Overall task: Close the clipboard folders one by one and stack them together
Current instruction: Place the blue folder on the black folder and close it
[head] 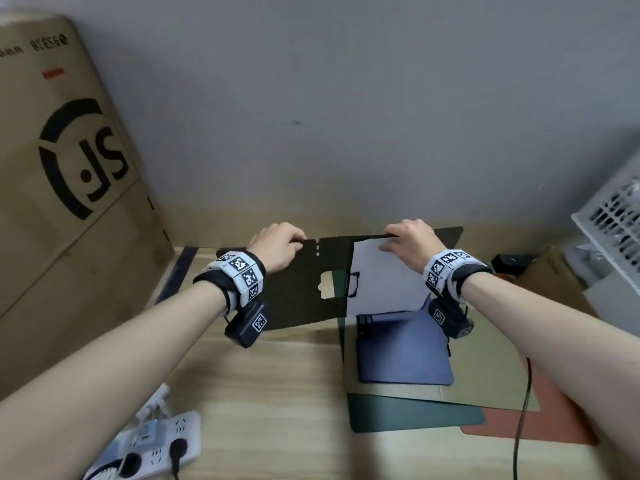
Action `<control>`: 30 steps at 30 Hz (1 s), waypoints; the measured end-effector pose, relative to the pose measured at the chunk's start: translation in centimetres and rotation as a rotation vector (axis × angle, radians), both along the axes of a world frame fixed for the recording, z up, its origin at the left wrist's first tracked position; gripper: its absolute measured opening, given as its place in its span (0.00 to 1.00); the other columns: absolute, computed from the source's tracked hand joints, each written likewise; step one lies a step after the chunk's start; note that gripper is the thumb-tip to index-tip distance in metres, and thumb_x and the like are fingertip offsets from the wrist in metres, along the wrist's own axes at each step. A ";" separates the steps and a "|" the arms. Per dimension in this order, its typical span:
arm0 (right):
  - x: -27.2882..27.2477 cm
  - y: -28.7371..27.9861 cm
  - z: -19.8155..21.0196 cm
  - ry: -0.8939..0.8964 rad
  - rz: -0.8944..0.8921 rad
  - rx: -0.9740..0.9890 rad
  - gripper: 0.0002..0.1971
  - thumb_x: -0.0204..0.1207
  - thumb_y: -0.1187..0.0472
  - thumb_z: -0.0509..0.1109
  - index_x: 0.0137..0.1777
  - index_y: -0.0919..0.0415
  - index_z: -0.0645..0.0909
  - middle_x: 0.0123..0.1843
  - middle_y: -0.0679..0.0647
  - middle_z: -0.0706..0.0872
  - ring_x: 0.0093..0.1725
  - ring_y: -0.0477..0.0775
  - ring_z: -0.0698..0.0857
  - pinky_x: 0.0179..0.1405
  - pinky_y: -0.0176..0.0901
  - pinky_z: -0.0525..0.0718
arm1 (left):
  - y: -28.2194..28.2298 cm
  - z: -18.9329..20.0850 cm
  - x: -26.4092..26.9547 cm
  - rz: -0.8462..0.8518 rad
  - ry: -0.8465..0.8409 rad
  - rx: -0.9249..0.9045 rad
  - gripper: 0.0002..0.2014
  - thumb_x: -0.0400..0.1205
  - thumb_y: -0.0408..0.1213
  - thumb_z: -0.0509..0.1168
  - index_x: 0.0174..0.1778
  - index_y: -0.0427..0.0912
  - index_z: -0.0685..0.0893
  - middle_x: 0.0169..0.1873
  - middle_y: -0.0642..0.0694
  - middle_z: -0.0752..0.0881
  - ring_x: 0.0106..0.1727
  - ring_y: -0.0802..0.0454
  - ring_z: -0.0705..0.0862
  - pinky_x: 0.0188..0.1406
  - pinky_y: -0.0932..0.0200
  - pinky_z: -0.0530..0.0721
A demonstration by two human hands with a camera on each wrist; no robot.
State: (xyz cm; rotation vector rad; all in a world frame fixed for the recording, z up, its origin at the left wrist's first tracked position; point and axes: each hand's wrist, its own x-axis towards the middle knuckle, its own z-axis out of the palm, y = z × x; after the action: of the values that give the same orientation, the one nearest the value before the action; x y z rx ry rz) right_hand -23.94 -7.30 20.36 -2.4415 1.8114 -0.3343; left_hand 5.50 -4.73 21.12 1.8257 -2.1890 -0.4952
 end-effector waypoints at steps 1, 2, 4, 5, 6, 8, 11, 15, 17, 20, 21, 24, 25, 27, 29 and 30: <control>0.0 0.0 0.3 -0.007 -0.004 0.056 0.11 0.77 0.51 0.72 0.50 0.59 0.84 0.41 0.54 0.83 0.44 0.60 0.79 0.43 0.45 0.70 | -0.4 -0.1 0.1 -0.008 0.005 -0.018 0.12 0.86 0.43 0.61 0.61 0.51 0.87 0.61 0.46 0.88 0.65 0.40 0.83 0.66 0.44 0.79; 0.0 0.0 0.6 -0.019 -0.007 0.114 0.11 0.77 0.51 0.73 0.50 0.59 0.84 0.41 0.54 0.83 0.44 0.60 0.80 0.42 0.45 0.71 | -0.8 -0.1 0.1 -0.019 0.016 -0.019 0.12 0.86 0.42 0.61 0.60 0.50 0.87 0.59 0.45 0.89 0.63 0.39 0.84 0.65 0.43 0.80; 0.0 -0.2 0.8 -0.048 0.002 0.217 0.12 0.75 0.51 0.74 0.49 0.59 0.84 0.42 0.55 0.86 0.44 0.61 0.82 0.41 0.48 0.77 | -2.0 -0.4 0.2 -0.037 0.036 0.005 0.10 0.86 0.42 0.60 0.57 0.49 0.86 0.57 0.43 0.89 0.61 0.37 0.84 0.63 0.42 0.81; 0.1 -0.3 0.8 -0.054 0.013 0.259 0.12 0.74 0.51 0.75 0.48 0.60 0.84 0.42 0.56 0.86 0.44 0.61 0.83 0.42 0.50 0.80 | -2.6 -0.7 0.3 -0.045 0.035 0.030 0.10 0.85 0.42 0.61 0.56 0.49 0.86 0.56 0.42 0.89 0.61 0.37 0.84 0.63 0.43 0.81; 0.0 -0.5 0.5 -0.056 0.017 0.301 0.13 0.73 0.50 0.75 0.47 0.60 0.84 0.42 0.57 0.86 0.43 0.62 0.83 0.44 0.51 0.81 | -3.2 -1.0 0.4 -0.055 0.031 0.071 0.10 0.85 0.41 0.61 0.55 0.48 0.86 0.56 0.41 0.89 0.61 0.37 0.84 0.63 0.44 0.80; 0.0 -0.9 -0.3 -0.052 0.031 0.381 0.13 0.71 0.50 0.76 0.45 0.60 0.83 0.40 0.57 0.86 0.42 0.61 0.83 0.43 0.52 0.81 | -4.1 -1.7 0.3 -0.084 0.025 0.162 0.10 0.85 0.40 0.61 0.54 0.46 0.86 0.55 0.42 0.89 0.60 0.39 0.83 0.61 0.49 0.80; 0.0 -2.3 -2.4 -0.028 0.065 0.492 0.13 0.71 0.50 0.77 0.41 0.59 0.82 0.33 0.47 0.80 0.36 0.53 0.79 0.34 0.44 0.75 | -5.3 -3.9 0.2 -0.099 0.020 0.267 0.10 0.86 0.42 0.60 0.47 0.44 0.86 0.48 0.44 0.88 0.54 0.43 0.83 0.50 0.55 0.77; 0.7 -4.4 -6.0 0.030 0.086 0.634 0.12 0.73 0.50 0.76 0.35 0.50 0.76 0.32 0.46 0.79 0.34 0.50 0.77 0.29 0.41 0.70 | -6.9 -8.9 0.3 -0.086 0.010 0.379 0.15 0.86 0.43 0.59 0.36 0.43 0.81 0.37 0.43 0.84 0.42 0.42 0.81 0.45 0.52 0.78; 1.2 -5.5 -8.1 0.051 0.089 0.694 0.13 0.73 0.51 0.76 0.33 0.48 0.75 0.31 0.45 0.78 0.32 0.49 0.77 0.29 0.41 0.70 | -7.7 -11.5 0.4 -0.063 -0.006 0.431 0.17 0.86 0.43 0.59 0.31 0.43 0.75 0.34 0.43 0.81 0.39 0.42 0.79 0.43 0.52 0.76; 1.7 -7.2 -12.0 0.077 0.065 0.773 0.15 0.71 0.48 0.76 0.31 0.48 0.73 0.32 0.45 0.79 0.37 0.54 0.80 0.33 0.42 0.73 | -8.6 -15.0 0.5 -0.034 -0.036 0.524 0.17 0.87 0.44 0.58 0.31 0.43 0.73 0.33 0.43 0.78 0.38 0.43 0.76 0.39 0.54 0.70; 1.9 -7.7 -13.5 0.086 0.057 0.800 0.15 0.71 0.48 0.76 0.31 0.49 0.73 0.33 0.46 0.79 0.39 0.55 0.81 0.35 0.43 0.74 | -8.9 -16.1 0.5 -0.027 -0.046 0.551 0.16 0.87 0.44 0.58 0.33 0.43 0.73 0.34 0.42 0.79 0.39 0.42 0.77 0.39 0.55 0.70; 2.2 -8.8 -17.2 0.086 0.032 0.857 0.11 0.72 0.46 0.75 0.40 0.51 0.80 0.41 0.49 0.84 0.45 0.57 0.83 0.42 0.43 0.77 | -10.0 -19.4 0.6 0.005 -0.056 0.608 0.14 0.86 0.44 0.59 0.35 0.44 0.77 0.39 0.42 0.83 0.46 0.39 0.83 0.46 0.53 0.76; 2.2 -9.2 -18.3 0.088 0.021 0.861 0.13 0.73 0.45 0.75 0.49 0.54 0.84 0.48 0.51 0.87 0.49 0.58 0.85 0.46 0.44 0.79 | -10.4 -20.5 0.6 0.018 -0.050 0.621 0.12 0.85 0.44 0.60 0.37 0.45 0.79 0.41 0.42 0.84 0.49 0.38 0.84 0.50 0.52 0.78; 2.3 -10.1 -20.1 0.131 0.001 0.831 0.22 0.73 0.43 0.74 0.63 0.54 0.82 0.57 0.52 0.87 0.56 0.58 0.85 0.53 0.47 0.82 | -11.1 -22.6 0.7 0.047 -0.028 0.620 0.10 0.84 0.45 0.62 0.38 0.48 0.80 0.44 0.43 0.87 0.52 0.38 0.85 0.54 0.51 0.81; 2.2 -10.6 -21.8 0.190 -0.019 0.796 0.23 0.72 0.40 0.72 0.65 0.49 0.81 0.59 0.52 0.87 0.57 0.58 0.85 0.53 0.47 0.82 | -11.7 -24.5 0.6 0.085 0.004 0.607 0.08 0.83 0.44 0.65 0.38 0.50 0.82 0.47 0.44 0.89 0.53 0.39 0.86 0.55 0.52 0.82; 2.1 -10.8 -22.6 0.213 -0.027 0.785 0.24 0.72 0.39 0.71 0.65 0.47 0.80 0.59 0.52 0.87 0.58 0.58 0.85 0.52 0.48 0.82 | -12.0 -25.3 0.6 0.103 0.019 0.602 0.07 0.82 0.44 0.66 0.38 0.50 0.82 0.47 0.44 0.89 0.53 0.40 0.86 0.56 0.52 0.82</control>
State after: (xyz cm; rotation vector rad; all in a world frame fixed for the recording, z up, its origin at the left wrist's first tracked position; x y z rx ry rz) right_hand -21.87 -18.09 -2.27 -1.9306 1.6086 0.5576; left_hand 6.13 -16.70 -4.15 2.1786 -2.0560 -1.2478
